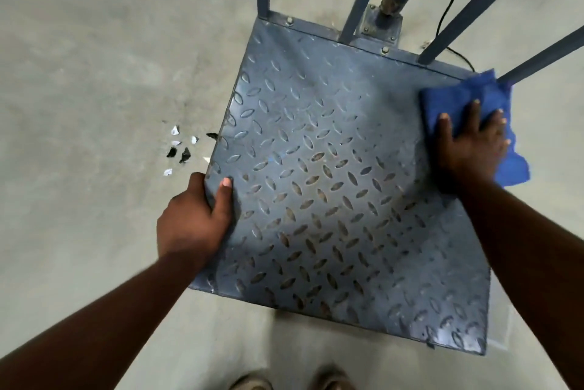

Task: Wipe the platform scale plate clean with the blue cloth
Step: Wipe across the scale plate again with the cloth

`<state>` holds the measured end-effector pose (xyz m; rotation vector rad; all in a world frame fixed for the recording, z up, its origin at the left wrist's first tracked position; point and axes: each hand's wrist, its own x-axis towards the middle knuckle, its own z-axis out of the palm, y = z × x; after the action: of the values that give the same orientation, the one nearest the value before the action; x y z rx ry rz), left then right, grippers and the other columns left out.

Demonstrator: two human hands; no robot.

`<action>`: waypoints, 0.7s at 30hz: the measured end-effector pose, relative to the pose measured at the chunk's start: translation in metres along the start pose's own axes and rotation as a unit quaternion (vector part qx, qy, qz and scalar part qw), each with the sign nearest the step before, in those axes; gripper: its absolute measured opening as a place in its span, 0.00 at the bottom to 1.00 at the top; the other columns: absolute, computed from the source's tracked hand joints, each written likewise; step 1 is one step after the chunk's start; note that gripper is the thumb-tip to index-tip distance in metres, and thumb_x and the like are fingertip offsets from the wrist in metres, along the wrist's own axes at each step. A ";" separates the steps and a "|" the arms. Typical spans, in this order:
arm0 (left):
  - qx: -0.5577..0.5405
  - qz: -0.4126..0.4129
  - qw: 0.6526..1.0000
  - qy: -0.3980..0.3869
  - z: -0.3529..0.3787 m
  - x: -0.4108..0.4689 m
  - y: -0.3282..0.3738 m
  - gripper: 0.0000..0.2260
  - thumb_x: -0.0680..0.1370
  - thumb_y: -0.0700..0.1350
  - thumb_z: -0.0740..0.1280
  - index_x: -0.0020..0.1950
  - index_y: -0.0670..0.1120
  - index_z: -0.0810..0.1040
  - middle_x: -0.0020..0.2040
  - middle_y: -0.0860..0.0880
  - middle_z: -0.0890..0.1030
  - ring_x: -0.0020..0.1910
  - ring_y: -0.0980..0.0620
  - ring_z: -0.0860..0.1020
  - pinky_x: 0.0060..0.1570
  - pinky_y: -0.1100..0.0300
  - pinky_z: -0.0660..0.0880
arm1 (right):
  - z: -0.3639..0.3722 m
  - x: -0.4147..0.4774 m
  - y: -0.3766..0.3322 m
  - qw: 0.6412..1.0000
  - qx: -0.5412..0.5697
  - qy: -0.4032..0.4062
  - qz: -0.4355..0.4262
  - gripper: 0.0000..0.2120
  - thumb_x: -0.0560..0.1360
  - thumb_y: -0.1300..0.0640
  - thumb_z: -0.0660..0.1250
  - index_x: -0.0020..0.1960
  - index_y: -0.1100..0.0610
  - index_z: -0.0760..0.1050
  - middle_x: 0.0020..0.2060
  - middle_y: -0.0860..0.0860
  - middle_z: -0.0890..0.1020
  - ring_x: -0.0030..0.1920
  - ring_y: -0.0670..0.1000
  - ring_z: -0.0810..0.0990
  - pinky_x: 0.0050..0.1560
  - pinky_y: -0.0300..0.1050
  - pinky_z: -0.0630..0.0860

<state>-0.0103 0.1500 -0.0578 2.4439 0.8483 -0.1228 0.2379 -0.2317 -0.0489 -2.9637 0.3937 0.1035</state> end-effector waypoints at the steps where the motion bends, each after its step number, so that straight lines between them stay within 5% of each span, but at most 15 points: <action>1: 0.002 -0.003 1.000 -0.002 0.000 0.001 0.000 0.21 0.83 0.69 0.54 0.50 0.51 0.68 0.36 0.49 0.76 0.43 0.33 0.81 0.40 0.49 0.72 | 0.002 0.002 -0.007 1.000 -0.001 0.008 0.008 0.40 0.79 0.29 0.47 0.84 0.50 0.52 0.82 0.64 0.51 0.83 0.64 0.49 0.81 0.65 0.45; 4: 0.003 -0.004 1.000 0.000 0.000 0.001 0.001 0.20 0.83 0.68 0.54 0.50 0.51 0.67 0.35 0.50 0.73 0.43 0.33 0.81 0.39 0.49 0.70 | 0.012 -0.006 -0.053 1.000 0.004 0.014 -0.015 0.41 0.80 0.30 0.45 0.84 0.53 0.50 0.82 0.63 0.51 0.83 0.62 0.49 0.82 0.61 0.44; 11: 0.006 -0.011 1.000 -0.006 0.001 0.002 0.002 0.20 0.84 0.67 0.56 0.48 0.50 0.65 0.33 0.49 0.73 0.42 0.32 0.80 0.39 0.48 0.68 | 0.044 -0.074 -0.210 0.955 -0.006 0.011 -0.298 0.36 0.81 0.35 0.49 0.83 0.53 0.58 0.82 0.59 0.57 0.82 0.58 0.55 0.82 0.59 0.51; 14: 0.007 -0.002 1.000 0.001 0.000 0.001 0.002 0.22 0.81 0.69 0.52 0.48 0.50 0.66 0.33 0.50 0.72 0.42 0.32 0.80 0.39 0.49 0.68 | 0.058 -0.124 -0.265 0.886 -0.008 -0.008 -0.463 0.33 0.79 0.34 0.53 0.79 0.49 0.67 0.81 0.54 0.64 0.82 0.54 0.58 0.81 0.57 0.51; 17: 0.008 0.000 1.000 0.000 0.000 0.001 0.000 0.24 0.80 0.69 0.50 0.49 0.49 0.67 0.33 0.49 0.72 0.42 0.32 0.80 0.39 0.49 0.67 | 0.071 -0.150 -0.285 0.790 -0.037 -0.036 -0.611 0.26 0.77 0.35 0.56 0.62 0.47 0.82 0.71 0.48 0.77 0.78 0.51 0.66 0.80 0.55 0.52; 19: 0.002 -0.002 1.000 -0.003 -0.002 0.002 0.001 0.25 0.82 0.70 0.52 0.48 0.48 0.67 0.32 0.49 0.72 0.40 0.33 0.78 0.39 0.50 0.67 | 0.071 -0.139 -0.285 0.796 -0.018 -0.023 -0.605 0.24 0.76 0.36 0.58 0.58 0.49 0.84 0.67 0.49 0.80 0.76 0.52 0.69 0.80 0.55 0.53; 21: -0.004 -0.007 1.000 -0.008 -0.003 0.001 0.001 0.24 0.83 0.69 0.53 0.47 0.49 0.67 0.32 0.51 0.71 0.38 0.36 0.76 0.39 0.50 0.67 | 0.068 -0.117 -0.288 0.844 -0.002 -0.009 -0.536 0.25 0.76 0.37 0.58 0.62 0.50 0.81 0.72 0.51 0.76 0.78 0.53 0.66 0.80 0.58 0.54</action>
<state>-0.0092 0.1516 -0.0548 2.4264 0.8561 -0.1441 0.1986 0.0838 -0.0656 -2.7018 -1.2547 -0.0058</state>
